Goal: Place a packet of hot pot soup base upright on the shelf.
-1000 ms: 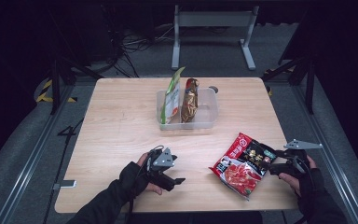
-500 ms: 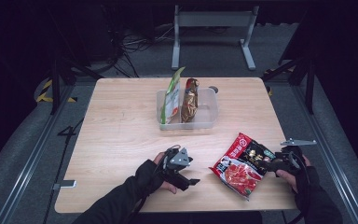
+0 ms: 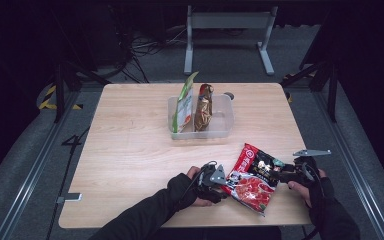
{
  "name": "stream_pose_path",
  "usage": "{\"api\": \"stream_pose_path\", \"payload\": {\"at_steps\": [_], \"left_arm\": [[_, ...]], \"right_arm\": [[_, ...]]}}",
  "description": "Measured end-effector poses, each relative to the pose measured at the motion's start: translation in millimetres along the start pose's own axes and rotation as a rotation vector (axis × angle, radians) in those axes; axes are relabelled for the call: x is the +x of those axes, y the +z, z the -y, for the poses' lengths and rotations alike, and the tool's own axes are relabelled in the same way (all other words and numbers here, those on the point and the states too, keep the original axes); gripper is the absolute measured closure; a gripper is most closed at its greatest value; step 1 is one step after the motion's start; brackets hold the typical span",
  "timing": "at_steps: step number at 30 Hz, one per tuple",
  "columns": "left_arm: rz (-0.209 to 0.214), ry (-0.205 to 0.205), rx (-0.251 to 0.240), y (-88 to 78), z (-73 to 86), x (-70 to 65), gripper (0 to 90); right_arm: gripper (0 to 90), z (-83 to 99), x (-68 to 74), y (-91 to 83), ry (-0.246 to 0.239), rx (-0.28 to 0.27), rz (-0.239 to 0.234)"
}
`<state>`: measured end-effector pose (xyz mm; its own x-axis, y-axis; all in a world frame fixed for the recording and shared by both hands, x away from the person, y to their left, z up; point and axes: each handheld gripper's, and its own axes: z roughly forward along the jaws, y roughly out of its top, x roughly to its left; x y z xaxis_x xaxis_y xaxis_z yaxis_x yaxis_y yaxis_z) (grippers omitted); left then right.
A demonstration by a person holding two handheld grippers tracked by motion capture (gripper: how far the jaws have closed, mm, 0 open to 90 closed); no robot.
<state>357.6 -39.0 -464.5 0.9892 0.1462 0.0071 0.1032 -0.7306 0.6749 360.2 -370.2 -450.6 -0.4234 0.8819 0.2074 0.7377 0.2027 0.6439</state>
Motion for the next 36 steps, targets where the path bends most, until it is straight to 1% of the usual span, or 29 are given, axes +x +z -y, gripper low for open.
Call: {"api": "stream_pose_path", "payload": {"at_steps": [1, 3, 4, 5, 6, 7, 10, 12, 14, 15, 16, 17, 18, 20, 21, 22, 23, 24, 25, 26, 27, 28, 30, 31, 32, 33, 34, 35, 36], "left_arm": [[-0.004, 0.003, 0.004, -1.4, 0.6, 0.7, 56.9], [-0.001, -0.004, 0.007, -4.0, 2.7, 3.1, 62.9], [-0.001, -0.004, 0.007, -4.0, 2.7, 3.1, 67.8], [0.005, -0.005, 0.012, -6.9, 5.0, 5.2, 67.8], [0.003, -0.002, 0.020, -8.9, 6.2, 6.2, 76.2], [0.005, -0.007, 0.017, -10.9, 8.7, 7.9, 79.7], [0.015, -0.043, 0.010, -14.6, 13.8, 12.2, 84.7], [0.007, -0.033, 0.017, -17.5, 16.1, 12.9, 85.5], [0.014, -0.041, 0.017, -20.9, 19.9, 13.4, 86.0], [0.012, -0.039, 0.024, -23.1, 21.7, 13.5, 85.9], [0.014, -0.050, 0.030, -26.4, 24.7, 13.4, 85.9], [0.013, -0.056, 0.025, -28.5, 27.6, 13.7, 85.9], [0.017, -0.055, 0.031, -30.3, 29.0, 13.5, 86.0], [0.012, -0.058, 0.037, -34.7, 33.3, 12.2, 86.0], [0.012, -0.058, 0.037, -34.7, 33.3, 12.2, 86.1], [0.012, -0.052, 0.041, -36.7, 34.9, 11.5, 86.1], [0.013, -0.056, 0.046, -38.9, 37.1, 10.5, 86.1], [0.008, -0.060, 0.046, -41.1, 39.5, 9.4, 86.0], [0.005, -0.053, 0.052, -43.2, 41.2, 8.8, 86.0], [0.005, -0.053, 0.052, -43.2, 41.2, 8.8, 85.5], [-0.001, -0.049, 0.055, -46.9, 45.1, 7.4, 85.1], [0.001, -0.056, 0.047, -49.9, 47.6, 6.2, 84.1], [0.005, -0.057, 0.042, -51.9, 48.7, 5.4, 82.6], [-0.001, -0.062, 0.032, -57.5, 50.7, 2.6, 80.0], [-0.006, -0.076, 0.021, -60.3, 51.5, 1.2, 75.2], [-0.006, -0.076, 0.021, -60.3, 51.5, 1.2, 71.2], [-0.003, -0.080, 0.002, -63.3, 52.2, 0.6, 71.2], [0.007, -0.104, -0.044, -68.5, 52.0, -0.1, 64.6], [0.000, -0.123, -0.067, -69.9, 50.2, 0.6, 59.1]], "right_arm": [[34.8, 0.0, 0.8, 0.3, -0.003, 0.001, 0.000], [37.1, -0.5, 1.9, 0.7, -0.011, 0.003, -0.008], [37.1, -0.5, 1.9, 0.7, -0.011, 0.003, -0.008], [38.0, -0.8, 2.0, 1.0, -0.011, 0.005, -0.011], [38.9, -1.2, 2.6, 1.1, -0.011, 0.003, -0.013], [39.5, -1.3, 2.7, 1.0, -0.013, 0.003, -0.014], [42.0, -1.5, 3.1, 1.1, -0.021, -0.001, -0.035], [42.3, -2.1, 4.2, 2.1, -0.030, -0.001, -0.052], [42.3, -2.5, 5.5, 2.8, -0.038, -0.002, -0.073], [42.2, -2.6, 6.5, 3.1, -0.045, 0.001, -0.085], [41.7, -3.0, 7.8, 4.2, -0.049, 0.004, -0.092], [39.5, -3.8, 10.5, 5.5, -0.055, 0.009, -0.106], [37.5, -4.7, 13.5, 6.9, -0.066, 0.016, -0.111], [34.2, -6.5, 19.0, 9.8, -0.094, 0.025, -0.115], [34.2, -6.5, 19.0, 9.8, -0.094, 0.025, -0.115], [33.2, -8.3, 21.9, 11.8, -0.099, 0.030, -0.105], [32.9, -9.8, 24.1, 13.1, -0.105, 0.031, -0.110], [30.7, -11.5, 26.7, 14.9, -0.116, 0.039, -0.110], [28.2, -12.7, 28.9, 16.5, -0.121, 0.043, -0.099], [28.2, -12.7, 28.9, 16.5, -0.121, 0.043, -0.099], [26.3, -14.2, 28.4, 17.6, -0.109, 0.038, -0.099], [24.9, -14.5, 27.6, 17.6, -0.100, 0.035, -0.095], [24.0, -15.0, 23.6, 17.2, -0.073, 0.017, -0.101], [23.6, -15.1, 21.5, 17.4, -0.059, 0.015, -0.102], [22.9, -15.0, 20.7, 17.8, -0.050, 0.015, -0.107], [22.0, -14.8, 19.8, 18.6, -0.043, 0.009, -0.121], [22.0, -14.8, 19.8, 18.6, -0.043, 0.009, -0.121], [21.7, -15.3, 20.8, 21.1, -0.048, 0.016, -0.119], [20.7, -15.7, 21.5, 22.1, -0.050, 0.020, -0.122]]}}
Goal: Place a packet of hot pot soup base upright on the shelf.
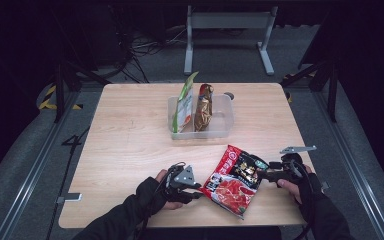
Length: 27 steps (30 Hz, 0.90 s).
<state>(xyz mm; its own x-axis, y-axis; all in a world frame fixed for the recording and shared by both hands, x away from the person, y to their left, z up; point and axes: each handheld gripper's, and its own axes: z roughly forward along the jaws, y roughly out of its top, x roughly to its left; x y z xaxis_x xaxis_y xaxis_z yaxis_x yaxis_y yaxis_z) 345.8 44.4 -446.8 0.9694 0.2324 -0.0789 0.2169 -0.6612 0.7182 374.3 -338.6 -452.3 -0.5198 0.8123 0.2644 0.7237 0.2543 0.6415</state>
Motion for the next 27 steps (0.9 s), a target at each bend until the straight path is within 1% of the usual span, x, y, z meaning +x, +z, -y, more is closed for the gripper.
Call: {"api": "stream_pose_path", "payload": {"at_steps": [1, 2, 3, 4, 5, 6, 7, 8, 10, 11, 12, 13, 14, 16, 17, 18, 20, 21, 22, 23, 24, 25, 26, 27], "left_arm": [[0.001, -0.006, -0.015, 0.3, -1.3, 0.7, 56.6], [0.001, -0.006, -0.015, 0.3, -1.3, 0.7, 54.5], [0.021, -0.021, -0.034, 3.1, -4.1, 2.1, 53.7], [0.008, -0.012, -0.014, 5.9, -5.3, 2.5, 54.0], [0.013, -0.018, -0.011, 9.4, -5.8, 2.8, 54.4], [0.013, -0.018, -0.011, 9.4, -5.8, 2.8, 54.0], [0.020, -0.035, -0.016, 13.2, -6.2, 5.2, 53.8], [0.013, -0.039, -0.015, 14.4, -6.9, 6.2, 52.8], [0.012, -0.040, -0.009, 14.7, -7.5, 6.4, 53.7], [0.015, -0.032, 0.004, 16.3, -8.2, 6.8, 57.0], [0.007, -0.035, 0.014, 17.1, -8.0, 6.4, 57.5], [0.007, -0.035, 0.014, 17.1, -8.0, 6.4, 57.5], [0.012, -0.037, 0.020, 19.1, -7.7, 7.4, 57.2], [0.012, -0.040, 0.019, 19.4, -7.7, 8.0, 57.3], [0.019, -0.035, 0.029, 19.7, -7.6, 8.4, 57.8], [0.021, -0.031, 0.035, 20.0, -7.1, 9.1, 60.1], [0.014, -0.034, 0.047, 20.6, -6.9, 9.4, 62.0], [-0.013, -0.022, 0.072, 22.7, -6.6, 9.0, 67.0], [-0.008, -0.023, 0.083, 26.4, -4.7, 9.2, 68.9], [0.001, -0.028, 0.071, 27.4, -3.8, 10.0, 70.7], [0.001, -0.028, 0.071, 27.4, -3.8, 10.0, 69.6], [0.003, -0.041, 0.069, 27.3, -4.4, 10.8, 66.5], [0.003, -0.041, 0.069, 27.3, -4.4, 10.8, 63.4], [0.001, -0.039, 0.068, 26.2, -4.4, 10.7, 60.9]], "right_arm": [[19.6, -1.2, 0.1, 1.8, 0.001, 0.001, -0.009], [19.6, -2.1, 0.1, 2.7, 0.001, 0.000, -0.004], [19.4, -3.9, -0.1, 4.2, 0.006, -0.002, -0.004], [19.1, -4.8, -0.5, 5.1, 0.011, -0.004, -0.011], [19.1, -5.8, -0.6, 6.5, 0.013, -0.006, -0.014], [19.1, -5.8, -0.6, 6.5, 0.013, -0.006, -0.014], [17.6, -7.8, -0.7, 8.6, 0.009, -0.007, -0.018], [17.7, -8.3, -1.2, 9.3, 0.015, -0.011, -0.026], [18.0, -9.0, -1.8, 9.9, 0.016, -0.012, -0.028], [18.5, -10.6, -2.7, 11.3, 0.013, -0.006, -0.063], [19.5, -11.2, -2.7, 12.0, 0.013, -0.002, -0.083], [19.6, -12.1, -2.4, 13.1, 0.011, 0.003, -0.109], [19.7, -13.5, -1.5, 14.6, 0.011, 0.008, -0.124], [20.6, -14.5, -1.3, 15.7, 0.005, 0.010, -0.128], [21.5, -15.5, -1.6, 16.5, 0.005, 0.013, -0.137], [22.7, -17.1, -3.4, 17.4, 0.013, 0.012, -0.148], [27.2, -18.8, -6.1, 18.0, 0.024, 0.005, -0.140], [28.9, -19.4, -6.7, 18.2, 0.024, 0.004, -0.133], [31.6, -19.9, -6.9, 18.6, 0.022, 0.001, -0.128], [35.6, -20.2, -6.6, 19.4, 0.027, -0.005, -0.118], [37.3, -20.2, -6.0, 20.5, 0.033, -0.011, -0.114], [39.4, -20.6, -4.6, 21.4, 0.034, -0.015, -0.100], [39.4, -20.6, -4.6, 21.4, 0.034, -0.015, -0.100], [45.3, -20.6, -2.1, 22.3, 0.027, -0.022, -0.065]]}}
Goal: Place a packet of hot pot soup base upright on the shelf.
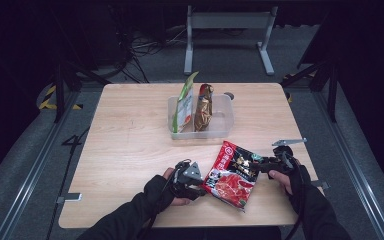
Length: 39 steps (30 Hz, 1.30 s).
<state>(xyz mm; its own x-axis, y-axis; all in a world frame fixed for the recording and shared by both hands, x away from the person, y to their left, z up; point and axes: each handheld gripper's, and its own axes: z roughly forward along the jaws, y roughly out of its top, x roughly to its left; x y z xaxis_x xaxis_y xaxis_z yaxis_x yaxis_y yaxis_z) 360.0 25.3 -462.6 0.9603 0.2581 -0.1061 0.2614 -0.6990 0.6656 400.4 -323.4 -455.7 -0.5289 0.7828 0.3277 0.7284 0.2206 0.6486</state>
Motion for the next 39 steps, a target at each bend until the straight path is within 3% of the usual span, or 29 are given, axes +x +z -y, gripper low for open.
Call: {"api": "stream_pose_path", "payload": {"at_steps": [1, 5, 6, 9, 10, 11, 15, 17, 18, 19, 26, 29, 32, 35, 39], "left_arm": [[0.004, 0.004, -0.007, -1.3, 0.2, -0.1, 60.9], [0.037, -0.008, -0.061, -11.0, 2.3, -0.9, 45.1], [0.074, -0.023, -0.097, -15.9, 3.7, 0.4, 43.2], [0.063, -0.033, -0.143, -19.3, 1.5, -0.9, 31.4], [0.063, -0.033, -0.143, -19.3, 1.5, -0.9, 31.7], [0.032, -0.047, -0.127, -15.8, -0.9, -0.3, 32.4], [0.018, -0.054, -0.083, -4.9, -2.3, 0.2, 38.2], [0.038, -0.051, -0.058, 2.1, -1.8, 0.9, 40.0], [0.013, -0.036, -0.029, 5.5, -0.6, -0.3, 40.0], [0.011, -0.032, -0.038, 6.2, 0.0, -0.4, 47.9], [-0.002, 0.019, -0.010, 5.7, -3.0, 0.1, 55.9], [-0.003, 0.026, -0.002, 4.8, -3.2, 1.3, 59.8], [-0.010, 0.024, 0.002, 5.0, -4.4, 2.2, 64.5], [0.006, 0.012, -0.008, 4.5, -2.7, 5.3, 77.4], [0.006, 0.022, -0.002, 4.3, -3.1, 4.8, 79.8]], "right_arm": [[45.3, 0.0, 0.0, 0.0, 0.000, 0.000, 0.000], [52.6, 1.3, -3.5, -1.3, 0.039, -0.014, 0.006], [53.2, 1.2, -3.2, -1.2, 0.037, -0.014, 0.009], [54.8, 0.8, -2.5, -0.9, 0.037, -0.014, 0.019], [54.8, 0.8, -2.5, -0.9, 0.037, -0.014, 0.019], [56.0, 0.8, -2.4, -0.4, 0.034, -0.016, 0.019], [56.7, 0.6, -1.9, -0.2, 0.033, -0.015, 0.022], [58.5, 0.5, -1.6, -0.9, 0.025, -0.013, 0.024], [58.5, 0.5, -1.6, -0.9, 0.025, -0.013, 0.024], [59.2, 0.2, -1.9, -1.1, 0.019, -0.008, 0.020], [59.2, -0.9, -1.4, -1.1, -0.002, -0.005, 0.015], [50.6, -3.0, 2.5, 1.6, -0.047, 0.027, 0.013], [44.5, -5.7, 3.9, 4.3, -0.045, 0.023, 0.023], [36.1, -11.1, 6.2, 7.7, -0.064, 0.041, 0.048], [47.5, -13.4, 4.1, 9.3, -0.058, 0.027, 0.078]]}}
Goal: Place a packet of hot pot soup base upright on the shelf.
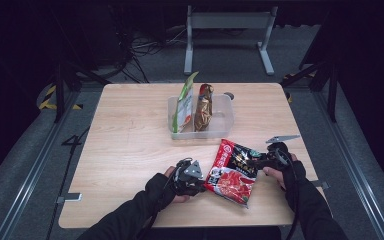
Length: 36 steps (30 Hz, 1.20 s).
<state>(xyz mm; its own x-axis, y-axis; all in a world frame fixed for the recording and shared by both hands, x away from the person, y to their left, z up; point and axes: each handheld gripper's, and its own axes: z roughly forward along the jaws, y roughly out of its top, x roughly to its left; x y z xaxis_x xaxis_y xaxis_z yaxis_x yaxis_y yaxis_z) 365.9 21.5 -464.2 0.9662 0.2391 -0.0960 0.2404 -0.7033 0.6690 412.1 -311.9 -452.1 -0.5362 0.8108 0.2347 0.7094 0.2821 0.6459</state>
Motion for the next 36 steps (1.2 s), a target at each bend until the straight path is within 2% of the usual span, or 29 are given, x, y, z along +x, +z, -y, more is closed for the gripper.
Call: {"api": "stream_pose_path", "payload": {"at_steps": [2, 4, 5, 8, 10, 30, 34, 36], "left_arm": [[0.000, 0.003, 0.004, -0.1, -0.4, -0.1, 79.8], [-0.001, 0.003, 0.006, -0.1, -0.6, -0.2, 79.9], [-0.001, 0.003, 0.006, -0.1, -0.6, -0.2, 79.9], [-0.004, 0.002, 0.004, -0.1, -0.4, -0.7, 79.7], [-0.008, 0.002, 0.003, -0.1, -0.1, -1.2, 79.7], [-0.022, 0.010, 0.007, -1.2, 0.9, -1.3, 80.9], [-0.015, 0.014, 0.001, -2.4, 2.7, -0.7, 78.0], [0.001, 0.016, 0.003, -4.3, 4.1, 0.1, 74.2]], "right_arm": [[50.9, 0.3, -1.2, 0.0, 0.011, -0.007, -0.001], [62.3, 1.2, -4.7, -2.3, 0.031, -0.031, -0.001], [62.3, 1.2, -4.7, -2.3, 0.031, -0.031, -0.001], [71.0, 1.6, -4.7, -5.8, 0.029, -0.061, 0.003], [73.5, 1.7, -4.1, -7.2, 0.029, -0.066, 0.005], [79.5, 3.6, 3.7, -26.0, 0.008, -0.142, 0.020], [79.8, 3.2, 6.3, -31.3, -0.003, -0.161, 0.021], [80.2, 2.9, 7.8, -33.5, -0.006, -0.170, 0.028]]}}
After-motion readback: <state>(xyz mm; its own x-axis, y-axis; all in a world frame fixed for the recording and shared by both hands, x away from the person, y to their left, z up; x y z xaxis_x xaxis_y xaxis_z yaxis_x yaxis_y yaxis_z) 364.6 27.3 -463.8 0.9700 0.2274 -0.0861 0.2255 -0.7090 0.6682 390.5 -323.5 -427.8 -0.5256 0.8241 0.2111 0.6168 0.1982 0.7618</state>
